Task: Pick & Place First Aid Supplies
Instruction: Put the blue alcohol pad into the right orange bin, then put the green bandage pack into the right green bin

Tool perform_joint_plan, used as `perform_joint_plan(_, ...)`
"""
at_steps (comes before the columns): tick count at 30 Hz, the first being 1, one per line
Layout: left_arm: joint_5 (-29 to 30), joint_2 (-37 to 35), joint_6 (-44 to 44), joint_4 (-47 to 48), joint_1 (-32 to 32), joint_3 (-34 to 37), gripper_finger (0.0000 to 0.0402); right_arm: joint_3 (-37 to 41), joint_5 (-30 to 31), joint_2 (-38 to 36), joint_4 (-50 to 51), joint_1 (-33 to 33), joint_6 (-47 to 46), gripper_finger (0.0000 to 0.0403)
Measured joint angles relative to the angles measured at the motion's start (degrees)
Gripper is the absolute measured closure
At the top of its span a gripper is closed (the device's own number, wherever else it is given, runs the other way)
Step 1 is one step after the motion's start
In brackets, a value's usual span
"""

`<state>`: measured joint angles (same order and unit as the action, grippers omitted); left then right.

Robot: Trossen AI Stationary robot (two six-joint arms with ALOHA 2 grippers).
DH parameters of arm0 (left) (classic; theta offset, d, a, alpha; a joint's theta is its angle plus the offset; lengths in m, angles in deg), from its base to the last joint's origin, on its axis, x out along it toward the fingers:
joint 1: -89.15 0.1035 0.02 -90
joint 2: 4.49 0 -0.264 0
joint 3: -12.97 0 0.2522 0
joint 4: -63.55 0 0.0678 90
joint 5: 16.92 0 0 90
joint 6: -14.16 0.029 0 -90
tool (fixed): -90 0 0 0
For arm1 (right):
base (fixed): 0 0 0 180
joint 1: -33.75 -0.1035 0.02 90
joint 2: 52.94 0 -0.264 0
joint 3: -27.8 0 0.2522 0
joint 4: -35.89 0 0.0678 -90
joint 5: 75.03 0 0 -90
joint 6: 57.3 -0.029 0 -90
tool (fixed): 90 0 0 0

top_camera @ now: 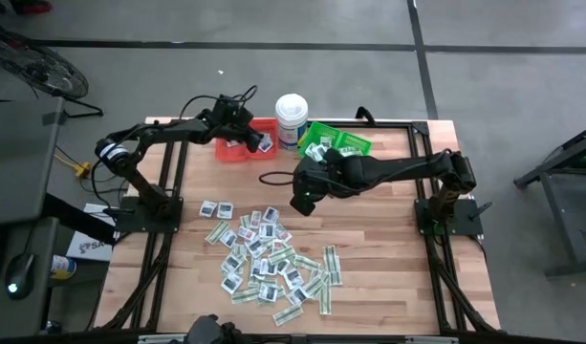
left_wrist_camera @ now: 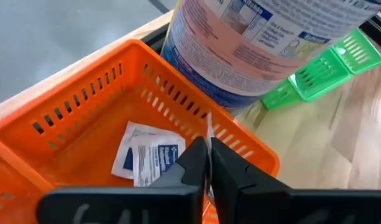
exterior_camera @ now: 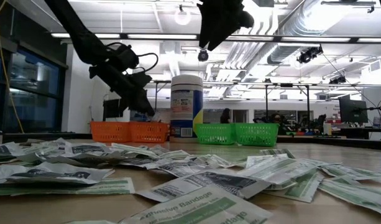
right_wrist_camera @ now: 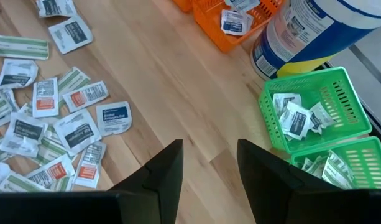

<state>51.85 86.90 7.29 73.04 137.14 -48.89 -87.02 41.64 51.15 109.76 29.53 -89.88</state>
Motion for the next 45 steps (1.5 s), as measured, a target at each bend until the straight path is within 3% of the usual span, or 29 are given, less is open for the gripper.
perform_joint_plan(10,-6.1,-0.3,1.1,0.4,0.0,0.0,0.0256,0.0,-1.9,-1.2,3.9,0.0,1.1,0.0258)
perform_joint_plan(17,-5.2,-7.2,3.6,1.6,-1.5,0.0,0.0239,0.6,-2.6,-3.5,12.7,-1.8,0.1,0.0258)
perform_joint_plan(22,-2.9,-14.6,6.9,4.0,-5.1,0.0,0.0239,9.9,-6.6,-7.6,8.2,-3.5,-3.1,0.0258)
perform_joint_plan(28,-0.2,-22.9,10.0,9.6,-13.4,0.0,0.0239,28.8,-12.5,-16.3,-9.0,-6.5,-4.9,0.0258)
perform_joint_plan(32,4.3,-29.0,11.2,12.7,-21.0,0.1,0.0239,38.9,-19.7,-21.1,-17.0,-7.9,1.2,0.0258)
perform_joint_plan(38,17.6,-37.4,11.7,19.5,-33.9,0.1,0.0239,49.7,-32.7,-22.8,-25.5,-7.5,9.2,0.0258)
perform_joint_plan(45,30.2,-46.4,9.6,19.9,-47.9,5.5,0.0239,53.0,-36.1,-18.9,-37.0,-7.3,12.1,0.0258)
